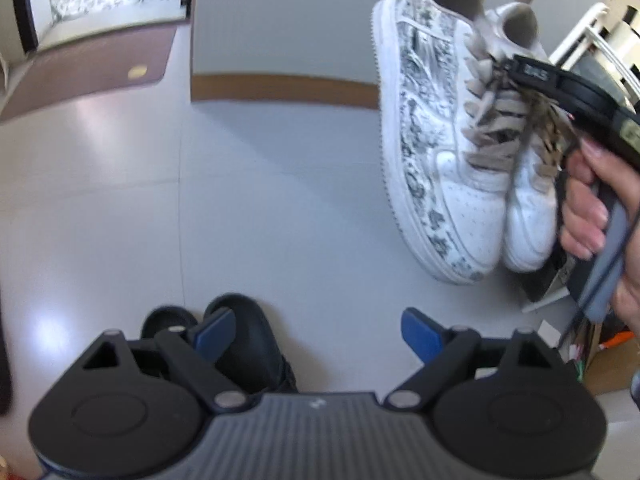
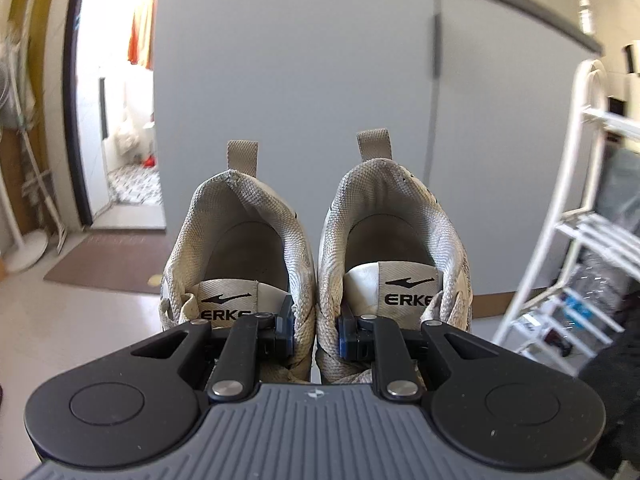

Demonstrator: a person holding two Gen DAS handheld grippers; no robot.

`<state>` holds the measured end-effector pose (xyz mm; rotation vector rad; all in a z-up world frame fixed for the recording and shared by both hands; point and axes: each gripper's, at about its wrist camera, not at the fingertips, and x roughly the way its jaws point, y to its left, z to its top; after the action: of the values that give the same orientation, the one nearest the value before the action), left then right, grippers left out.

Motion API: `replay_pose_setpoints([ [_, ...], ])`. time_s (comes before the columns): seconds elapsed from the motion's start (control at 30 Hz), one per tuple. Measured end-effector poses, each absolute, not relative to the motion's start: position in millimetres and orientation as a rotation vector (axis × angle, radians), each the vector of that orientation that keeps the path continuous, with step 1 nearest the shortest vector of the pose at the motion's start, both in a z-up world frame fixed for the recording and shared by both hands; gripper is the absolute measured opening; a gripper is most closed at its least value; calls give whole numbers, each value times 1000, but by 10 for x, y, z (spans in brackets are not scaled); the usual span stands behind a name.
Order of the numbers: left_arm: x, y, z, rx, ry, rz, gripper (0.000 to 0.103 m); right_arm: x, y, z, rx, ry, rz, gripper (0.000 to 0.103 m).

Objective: Organize scattered shoes
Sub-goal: 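Lift the white sneakers with the right gripper toward the shoe rack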

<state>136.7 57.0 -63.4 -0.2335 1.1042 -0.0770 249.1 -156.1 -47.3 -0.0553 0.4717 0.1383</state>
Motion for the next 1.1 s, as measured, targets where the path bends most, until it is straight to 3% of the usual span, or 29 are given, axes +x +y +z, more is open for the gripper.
replay_pose_setpoints([
  [0.4, 1207, 184, -46, -249, 1079, -22, 92, 1779, -2461, 307, 2, 392, 14, 20],
  [1.1, 959, -202, -193, -259, 1113, -63, 92, 1930, -3891, 237, 97, 376, -342, 20],
])
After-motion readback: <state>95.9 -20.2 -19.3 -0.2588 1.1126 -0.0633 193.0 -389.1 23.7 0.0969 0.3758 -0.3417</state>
